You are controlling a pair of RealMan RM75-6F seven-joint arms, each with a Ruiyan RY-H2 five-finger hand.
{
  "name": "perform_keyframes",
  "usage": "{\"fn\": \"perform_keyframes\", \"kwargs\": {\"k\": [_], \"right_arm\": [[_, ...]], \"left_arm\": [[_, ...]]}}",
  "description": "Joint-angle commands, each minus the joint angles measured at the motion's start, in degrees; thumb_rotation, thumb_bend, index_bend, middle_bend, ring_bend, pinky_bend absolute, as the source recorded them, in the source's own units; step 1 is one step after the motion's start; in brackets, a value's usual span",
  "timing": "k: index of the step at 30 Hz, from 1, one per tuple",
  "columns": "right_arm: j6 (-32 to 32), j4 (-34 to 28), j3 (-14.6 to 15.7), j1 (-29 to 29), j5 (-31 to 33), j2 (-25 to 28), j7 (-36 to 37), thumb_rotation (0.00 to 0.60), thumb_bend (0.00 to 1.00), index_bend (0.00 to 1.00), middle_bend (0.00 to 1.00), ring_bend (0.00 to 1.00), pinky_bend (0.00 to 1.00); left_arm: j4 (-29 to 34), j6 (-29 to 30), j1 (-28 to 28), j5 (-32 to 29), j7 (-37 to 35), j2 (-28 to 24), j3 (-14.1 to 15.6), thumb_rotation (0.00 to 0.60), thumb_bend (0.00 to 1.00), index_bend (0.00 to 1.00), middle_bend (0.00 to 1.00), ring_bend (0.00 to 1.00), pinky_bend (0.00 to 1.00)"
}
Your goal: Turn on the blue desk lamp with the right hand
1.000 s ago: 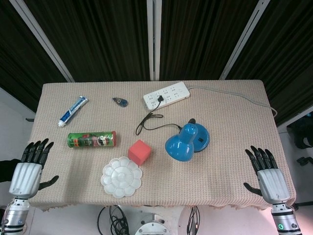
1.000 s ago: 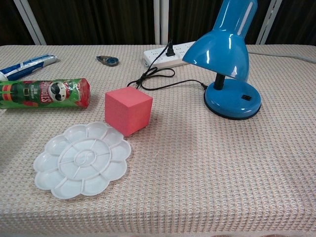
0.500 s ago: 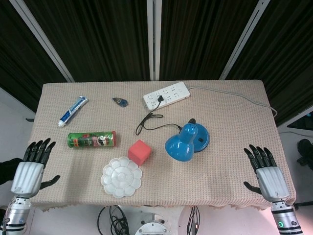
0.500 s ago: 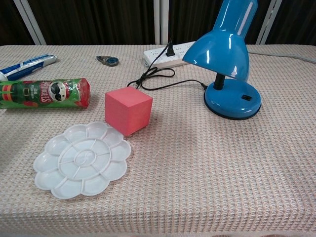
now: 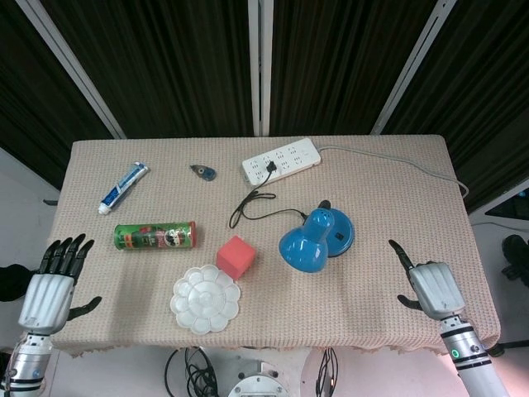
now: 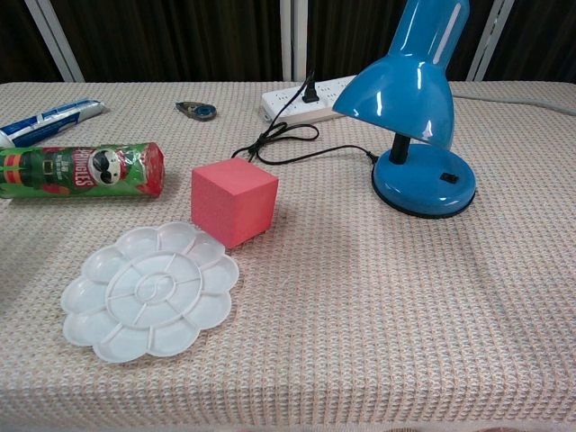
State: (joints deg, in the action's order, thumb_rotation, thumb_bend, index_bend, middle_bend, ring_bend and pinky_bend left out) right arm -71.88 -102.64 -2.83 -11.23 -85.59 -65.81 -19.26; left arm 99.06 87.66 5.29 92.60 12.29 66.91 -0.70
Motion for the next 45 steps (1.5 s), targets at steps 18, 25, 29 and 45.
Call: {"fn": "perform_keyframes", "kwargs": {"k": [18, 25, 29, 45], "right_arm": [[17.52, 1.95, -3.65, -14.44, 22.45, -7.71, -13.92, 0.6, 0.38, 0.0, 0.93, 0.81, 0.74], [19.62, 2.52, -3.72, -18.36, 29.98, -8.94, -17.17, 0.6, 0.39, 0.0, 0.93, 0.81, 0.74], [19.54, 3.12, -3.45, -20.16, 33.14, -9.74, -18.55, 0.6, 0.42, 0.0, 0.93, 0.81, 0.74], [18.45, 3.73, -1.34, -23.93, 36.17, -10.75, -18.79, 0.6, 0.45, 0.0, 0.93, 0.81, 0.74]], "left_arm": [[-0.05, -0.23, 0.15, 0.7, 0.38, 0.06, 0.4, 0.6, 0.04, 0.0, 0.0, 0.0, 0.0], [0.1, -0.22, 0.08, 0.51, 0.36, 0.01, 0.39, 0.6, 0.04, 0.0, 0.0, 0.0, 0.0], [0.01, -0.26, 0.11, 0.4, 0.13, -0.01, 0.34, 0.6, 0.04, 0.0, 0.0, 0.0, 0.0], [-0.14, 0.29, -0.15, 0.35, -0.4, -0.13, 0.24, 0.6, 0.04, 0.0, 0.0, 0.0, 0.0]]}}
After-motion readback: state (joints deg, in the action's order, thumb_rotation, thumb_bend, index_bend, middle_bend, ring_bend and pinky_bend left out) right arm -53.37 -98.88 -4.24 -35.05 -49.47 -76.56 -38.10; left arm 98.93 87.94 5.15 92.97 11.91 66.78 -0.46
